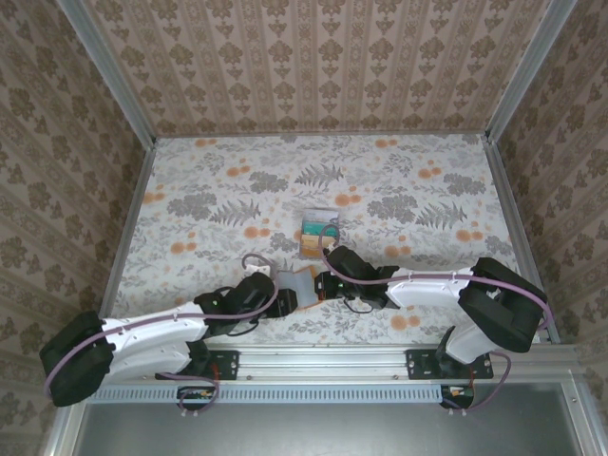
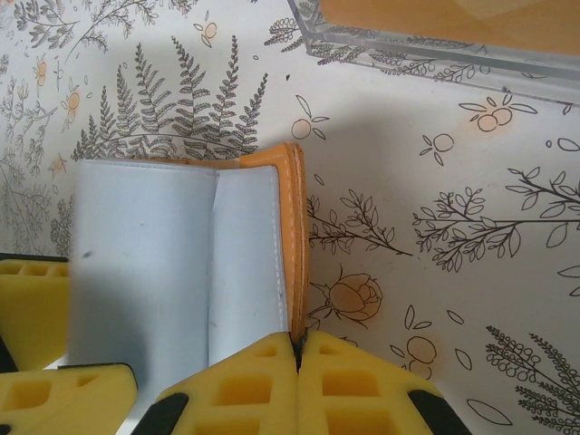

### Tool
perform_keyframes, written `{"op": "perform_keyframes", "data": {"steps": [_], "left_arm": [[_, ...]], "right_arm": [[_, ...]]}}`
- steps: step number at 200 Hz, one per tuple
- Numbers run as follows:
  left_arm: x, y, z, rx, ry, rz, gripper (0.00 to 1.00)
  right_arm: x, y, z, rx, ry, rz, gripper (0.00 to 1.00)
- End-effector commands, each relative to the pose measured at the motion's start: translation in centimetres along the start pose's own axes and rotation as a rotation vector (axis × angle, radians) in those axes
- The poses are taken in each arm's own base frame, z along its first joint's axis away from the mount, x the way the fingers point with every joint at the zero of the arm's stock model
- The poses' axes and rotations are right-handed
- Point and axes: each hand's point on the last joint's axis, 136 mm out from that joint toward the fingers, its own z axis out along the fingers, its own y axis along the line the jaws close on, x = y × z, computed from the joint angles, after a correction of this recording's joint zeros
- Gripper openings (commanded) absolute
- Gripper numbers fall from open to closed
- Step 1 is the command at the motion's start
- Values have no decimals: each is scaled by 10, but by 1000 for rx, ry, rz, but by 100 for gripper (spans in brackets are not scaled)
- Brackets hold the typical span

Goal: Take the credit cards out of the card holder

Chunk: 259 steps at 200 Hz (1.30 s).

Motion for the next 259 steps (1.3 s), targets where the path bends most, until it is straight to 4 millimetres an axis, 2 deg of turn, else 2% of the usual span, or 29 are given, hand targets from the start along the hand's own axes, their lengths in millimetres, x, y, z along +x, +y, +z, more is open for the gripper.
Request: {"op": "perform_keyframes", "data": {"steps": [1,46,66,82,130,168,212,227,259], "left_arm": [[-6,-25,-4,77,-4,38,66],[-9,-28,-5,81,-14,44,66],[-11,-32,-6,90,-16,52,73],[-14,-37,-9,103,-29,60,73],[-23,-57,-9,166,-53,85,60],[-28,-72,-4,187,-49,104,59],[-25,-70,0,177,-38,97,58],[-24,-67,-1,169,-40,94,58],[-24,-60,-3,137,-41,97,58]], "right_arm": [[6,0,2,7,21,11,0],[7,-1,2,7,20,13,0],[8,-3,3,10,21,15,0],[9,-3,3,10,23,14,0],[8,-5,2,11,11,26,0],[13,-10,5,10,7,67,0],[15,-17,7,28,1,86,2],[11,-17,3,39,-17,84,7],[3,-19,-10,61,-50,68,9]]}}
